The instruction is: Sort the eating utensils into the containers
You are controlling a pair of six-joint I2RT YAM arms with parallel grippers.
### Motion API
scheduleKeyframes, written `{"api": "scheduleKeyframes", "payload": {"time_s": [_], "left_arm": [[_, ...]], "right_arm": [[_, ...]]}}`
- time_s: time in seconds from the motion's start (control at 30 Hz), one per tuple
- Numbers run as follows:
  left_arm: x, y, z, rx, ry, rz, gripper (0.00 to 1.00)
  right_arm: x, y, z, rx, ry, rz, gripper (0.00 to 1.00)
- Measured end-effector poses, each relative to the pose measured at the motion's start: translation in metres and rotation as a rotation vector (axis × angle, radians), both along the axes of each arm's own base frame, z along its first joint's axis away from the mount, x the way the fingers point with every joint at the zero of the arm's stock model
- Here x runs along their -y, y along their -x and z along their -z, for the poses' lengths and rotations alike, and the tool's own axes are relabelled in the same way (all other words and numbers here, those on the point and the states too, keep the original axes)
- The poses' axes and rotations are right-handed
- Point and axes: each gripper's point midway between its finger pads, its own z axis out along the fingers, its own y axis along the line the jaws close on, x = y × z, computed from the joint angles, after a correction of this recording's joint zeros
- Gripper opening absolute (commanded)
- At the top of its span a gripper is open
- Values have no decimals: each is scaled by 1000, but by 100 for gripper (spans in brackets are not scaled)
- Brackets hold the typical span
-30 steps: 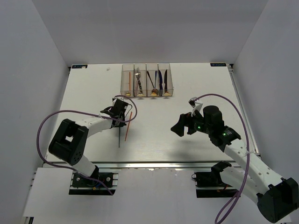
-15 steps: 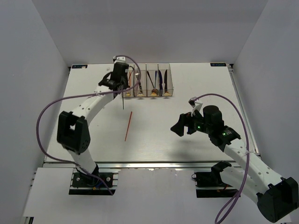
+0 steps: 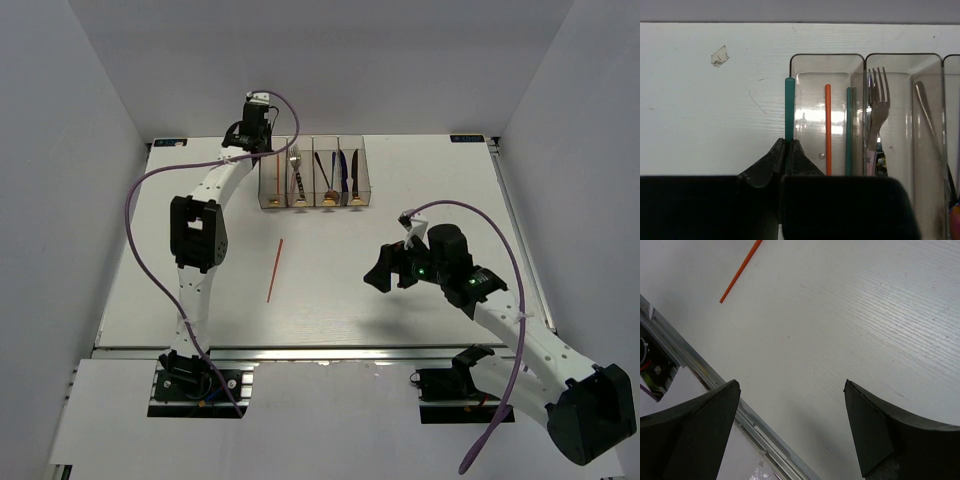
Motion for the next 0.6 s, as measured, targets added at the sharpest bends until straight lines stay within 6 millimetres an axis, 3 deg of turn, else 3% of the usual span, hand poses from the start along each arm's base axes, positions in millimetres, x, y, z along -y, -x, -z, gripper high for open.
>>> {"api": "scheduleKeyframes", "payload": {"time_s": [0.13, 0.47, 0.53, 0.57, 0.6], "left_arm": [[-2, -7, 14, -6, 8, 30, 36], [15, -9, 27, 5, 59, 99, 49], [16, -8, 26, 6, 73, 93, 62], [15, -4, 24, 7, 81, 88, 98], [14, 1, 23, -3, 89, 80, 98]], "right_arm": [[0, -1, 5, -12, 13, -2, 89], [-1, -4, 17, -46, 41, -2, 89], [-1, -5, 17, -48, 44, 0, 89], [-1, -6, 17, -48, 46, 2, 89], [-1, -7, 17, -48, 46, 3, 89]]}}
